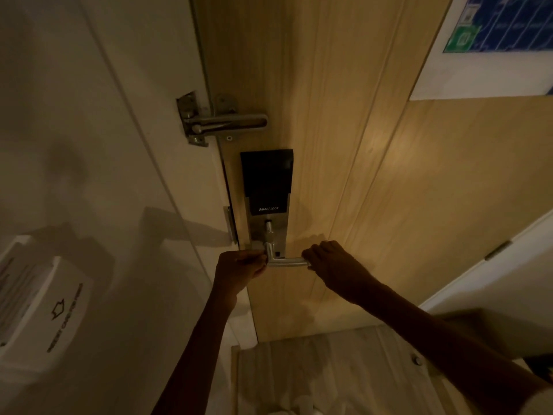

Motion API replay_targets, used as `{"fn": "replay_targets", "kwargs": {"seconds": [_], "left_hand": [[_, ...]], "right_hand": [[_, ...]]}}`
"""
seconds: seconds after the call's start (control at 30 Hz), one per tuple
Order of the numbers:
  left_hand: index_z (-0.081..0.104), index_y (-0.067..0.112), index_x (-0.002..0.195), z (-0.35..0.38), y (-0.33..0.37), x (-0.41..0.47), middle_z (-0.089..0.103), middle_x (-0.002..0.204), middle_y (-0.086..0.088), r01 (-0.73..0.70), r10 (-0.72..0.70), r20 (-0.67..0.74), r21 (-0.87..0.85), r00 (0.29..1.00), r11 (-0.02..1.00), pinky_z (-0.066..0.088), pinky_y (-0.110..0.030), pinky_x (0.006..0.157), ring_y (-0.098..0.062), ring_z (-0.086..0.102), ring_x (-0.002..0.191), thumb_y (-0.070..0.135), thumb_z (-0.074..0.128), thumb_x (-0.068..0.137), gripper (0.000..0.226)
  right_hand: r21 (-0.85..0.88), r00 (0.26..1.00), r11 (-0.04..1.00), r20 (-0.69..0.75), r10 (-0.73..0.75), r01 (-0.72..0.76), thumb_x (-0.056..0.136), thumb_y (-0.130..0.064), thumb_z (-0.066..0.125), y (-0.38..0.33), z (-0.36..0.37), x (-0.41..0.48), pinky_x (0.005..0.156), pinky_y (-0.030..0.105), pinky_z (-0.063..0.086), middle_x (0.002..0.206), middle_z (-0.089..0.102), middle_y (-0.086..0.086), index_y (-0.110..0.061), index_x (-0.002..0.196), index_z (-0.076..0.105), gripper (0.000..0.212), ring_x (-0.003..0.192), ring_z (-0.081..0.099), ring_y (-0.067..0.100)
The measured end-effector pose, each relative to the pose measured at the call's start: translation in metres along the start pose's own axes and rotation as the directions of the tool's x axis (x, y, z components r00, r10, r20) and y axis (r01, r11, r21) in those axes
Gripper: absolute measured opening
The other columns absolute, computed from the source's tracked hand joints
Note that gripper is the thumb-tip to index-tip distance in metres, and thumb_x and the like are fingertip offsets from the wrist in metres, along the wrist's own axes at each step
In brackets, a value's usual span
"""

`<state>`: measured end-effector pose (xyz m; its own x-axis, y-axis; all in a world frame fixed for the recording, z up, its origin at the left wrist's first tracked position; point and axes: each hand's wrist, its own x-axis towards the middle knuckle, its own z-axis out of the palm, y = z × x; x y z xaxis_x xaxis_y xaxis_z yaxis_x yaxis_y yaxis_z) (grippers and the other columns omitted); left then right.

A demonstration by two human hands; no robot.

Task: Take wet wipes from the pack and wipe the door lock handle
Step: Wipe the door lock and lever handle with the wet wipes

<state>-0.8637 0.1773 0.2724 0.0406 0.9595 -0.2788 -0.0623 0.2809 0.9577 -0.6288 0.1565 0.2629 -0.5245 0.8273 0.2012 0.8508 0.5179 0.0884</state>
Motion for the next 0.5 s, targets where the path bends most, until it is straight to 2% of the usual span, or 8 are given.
{"fn": "replay_targets", "kwargs": {"seconds": [0.1, 0.23, 0.4, 0.5], "left_hand": [[0.073, 0.006, 0.085, 0.001, 0.003, 0.0, 0.073, 0.08, -0.01, 0.003, -0.003, 0.007, 0.014, 1.0, 1.0, 0.06, -0.031, 0.076, -0.023, 0.071, 0.079, -0.004, 0.067, 0.081, 0.013], [0.074, 0.017, 0.072, 0.0, 0.003, 0.0, 0.075, 0.071, -0.003, 0.009, -0.009, 0.013, 0.007, 1.0, 1.0, 0.059, -0.031, 0.077, -0.021, 0.071, 0.075, -0.004, 0.068, 0.08, 0.023], [0.074, 0.016, 0.073, -0.001, 0.004, -0.001, 0.075, 0.072, -0.002, 0.014, -0.014, 0.02, 0.011, 1.0, 1.0, 0.059, -0.03, 0.077, -0.022, 0.071, 0.078, -0.003, 0.068, 0.08, 0.021], [0.076, 0.018, 0.072, -0.001, 0.005, -0.003, 0.076, 0.075, -0.005, 0.008, -0.008, 0.016, -0.003, 1.0, 1.0, 0.059, -0.033, 0.078, -0.024, 0.072, 0.08, -0.003, 0.07, 0.079, 0.023]], "right_hand": [[0.022, 0.997, 1.0, -0.075, 0.023, -0.021, 0.085, -0.017, 0.065, -0.024, 0.008, 0.009, 0.072, 0.033, 0.049, 0.09, 0.062, 0.006, -0.01, 0.11, 0.057, 0.027, 0.076, 0.057, 0.019], [0.009, 0.99, 0.999, -0.135, 0.047, -0.046, 0.086, -0.018, 0.063, -0.046, 0.013, 0.02, 0.071, 0.033, 0.049, 0.088, 0.061, 0.006, -0.01, 0.106, 0.054, 0.024, 0.073, 0.058, 0.019], [0.035, 0.994, 0.999, -0.11, -0.005, 0.008, 0.089, -0.029, 0.058, -0.031, 0.006, 0.02, 0.069, 0.033, 0.049, 0.079, 0.061, 0.002, -0.012, 0.098, 0.054, 0.019, 0.066, 0.057, 0.017], [0.031, 0.999, 0.999, -0.035, -0.04, 0.041, 0.092, -0.033, 0.046, -0.013, 0.001, 0.017, 0.071, 0.033, 0.047, 0.077, 0.061, 0.0, -0.014, 0.097, 0.055, 0.021, 0.064, 0.055, 0.016]]}}
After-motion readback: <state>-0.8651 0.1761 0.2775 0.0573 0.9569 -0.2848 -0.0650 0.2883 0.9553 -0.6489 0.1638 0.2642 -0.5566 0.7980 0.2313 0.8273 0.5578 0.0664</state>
